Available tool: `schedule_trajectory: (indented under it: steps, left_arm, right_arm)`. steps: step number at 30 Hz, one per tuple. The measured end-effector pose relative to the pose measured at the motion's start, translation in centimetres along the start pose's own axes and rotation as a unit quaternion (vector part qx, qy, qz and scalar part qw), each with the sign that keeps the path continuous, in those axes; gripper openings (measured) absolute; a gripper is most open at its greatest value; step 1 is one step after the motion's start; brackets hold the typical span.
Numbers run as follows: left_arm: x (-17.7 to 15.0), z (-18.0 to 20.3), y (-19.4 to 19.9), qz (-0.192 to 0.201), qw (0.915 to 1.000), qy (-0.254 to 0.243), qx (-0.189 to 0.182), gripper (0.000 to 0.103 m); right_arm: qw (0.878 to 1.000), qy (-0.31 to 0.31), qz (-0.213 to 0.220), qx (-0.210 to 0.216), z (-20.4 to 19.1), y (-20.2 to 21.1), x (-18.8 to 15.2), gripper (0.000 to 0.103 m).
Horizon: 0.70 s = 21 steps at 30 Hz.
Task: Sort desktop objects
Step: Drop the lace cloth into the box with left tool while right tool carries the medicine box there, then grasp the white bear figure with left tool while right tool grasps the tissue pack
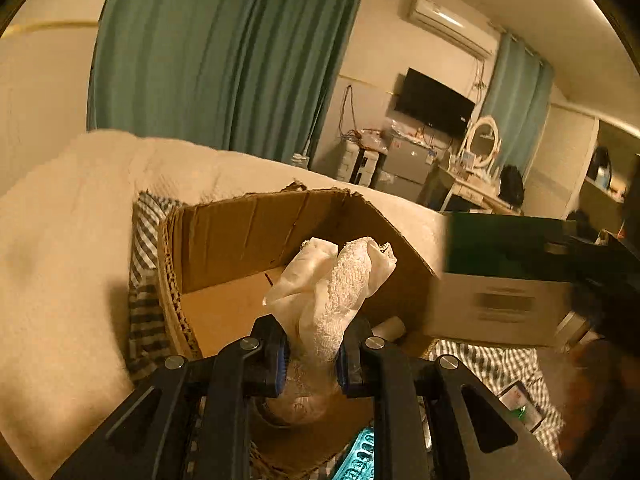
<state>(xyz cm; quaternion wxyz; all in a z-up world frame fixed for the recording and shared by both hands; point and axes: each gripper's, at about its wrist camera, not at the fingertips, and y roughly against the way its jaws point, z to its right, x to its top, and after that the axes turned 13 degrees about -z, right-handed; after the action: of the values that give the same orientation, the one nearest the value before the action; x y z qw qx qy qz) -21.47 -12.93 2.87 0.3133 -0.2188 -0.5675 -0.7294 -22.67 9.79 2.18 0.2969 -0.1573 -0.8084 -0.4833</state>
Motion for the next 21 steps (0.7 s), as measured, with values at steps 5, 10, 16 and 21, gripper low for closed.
schedule_trajectory:
  steps: [5, 10, 16, 21]
  left_arm:
    - [-0.5, 0.2, -1.6, -0.025, 0.9993, 0.006, 0.027, 0.077]
    - [-1.0, 0.5, 0.4, -0.017, 0.9997, 0.016, -0.007, 0.085]
    - [-4.1, 3.6, 3.9, -0.014, 0.9996, -0.023, -0.007, 0.093]
    - [-9.9, 8.2, 4.3, -0.061, 0.9952, -0.076, 0.003, 0.093]
  right_arm:
    - [0.997, -0.06, -0.006, 0.048, 0.6, -0.8, -0.1, 0.103]
    - [0.998, -0.052, 0.039, 0.008, 0.6, 4.8, -1.2, 0.103]
    - [0.997, -0.022, 0.05, -0.048, 3.8, 13.0, -6.3, 0.103]
    - [0.991, -0.003, 0.028, -0.132, 9.4, 16.6, -13.7, 0.103]
